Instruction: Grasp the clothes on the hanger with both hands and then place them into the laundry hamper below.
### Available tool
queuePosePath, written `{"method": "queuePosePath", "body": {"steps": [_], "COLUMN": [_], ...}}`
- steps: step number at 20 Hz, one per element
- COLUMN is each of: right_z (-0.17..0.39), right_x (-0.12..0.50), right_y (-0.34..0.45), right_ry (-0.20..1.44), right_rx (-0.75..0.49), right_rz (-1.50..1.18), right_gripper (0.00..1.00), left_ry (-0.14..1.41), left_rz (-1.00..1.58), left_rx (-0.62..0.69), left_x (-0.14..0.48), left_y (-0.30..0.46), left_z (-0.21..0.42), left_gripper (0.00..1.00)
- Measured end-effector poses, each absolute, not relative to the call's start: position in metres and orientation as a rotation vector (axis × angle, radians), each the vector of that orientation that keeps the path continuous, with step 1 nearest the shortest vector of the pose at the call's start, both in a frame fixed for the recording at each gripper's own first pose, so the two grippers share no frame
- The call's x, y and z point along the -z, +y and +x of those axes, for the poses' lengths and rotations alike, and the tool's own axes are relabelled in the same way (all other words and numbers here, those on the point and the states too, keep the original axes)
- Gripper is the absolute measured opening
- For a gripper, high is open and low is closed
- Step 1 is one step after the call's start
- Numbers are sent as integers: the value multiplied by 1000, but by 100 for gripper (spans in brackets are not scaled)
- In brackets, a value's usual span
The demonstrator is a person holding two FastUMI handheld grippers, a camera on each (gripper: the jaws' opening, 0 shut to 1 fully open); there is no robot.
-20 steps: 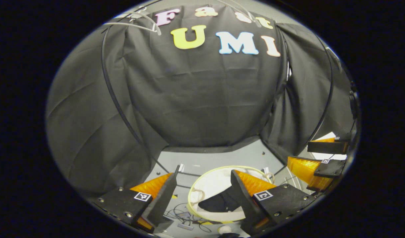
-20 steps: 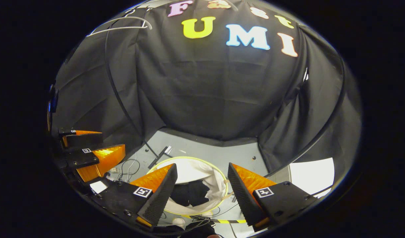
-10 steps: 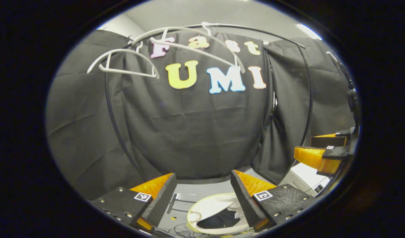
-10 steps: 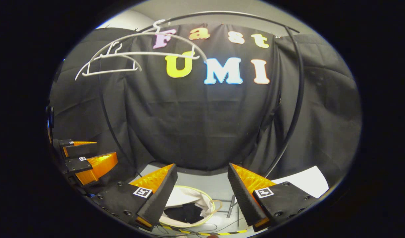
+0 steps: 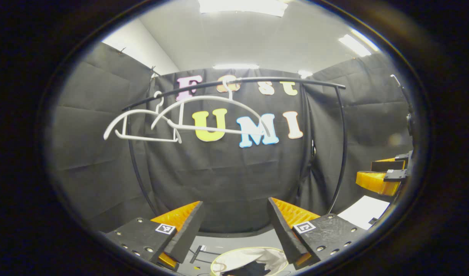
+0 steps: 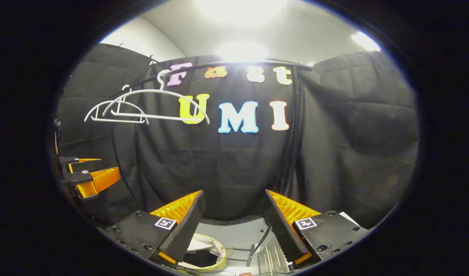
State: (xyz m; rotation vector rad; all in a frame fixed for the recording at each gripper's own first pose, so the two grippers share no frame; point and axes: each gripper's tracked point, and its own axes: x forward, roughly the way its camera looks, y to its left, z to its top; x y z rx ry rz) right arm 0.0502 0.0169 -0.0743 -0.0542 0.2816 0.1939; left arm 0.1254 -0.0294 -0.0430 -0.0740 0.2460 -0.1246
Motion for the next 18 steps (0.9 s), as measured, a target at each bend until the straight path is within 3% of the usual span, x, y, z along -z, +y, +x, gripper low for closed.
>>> {"method": "queuePosePath", "body": {"steps": [10,18], "right_z": [26,13], "right_x": [-2,-14], "right_y": [-60,-84], "right_ry": [125,76], "right_rx": [-145,-118], "right_rz": [-5,-4], "right_gripper": [94,94], "left_ry": [108,85], "left_rz": [-70,-72], "left_rx": [104,27], "left_x": [-60,-71], "left_y": [-37,-25], "left_z": [108,96], "left_gripper": [95,95]}}
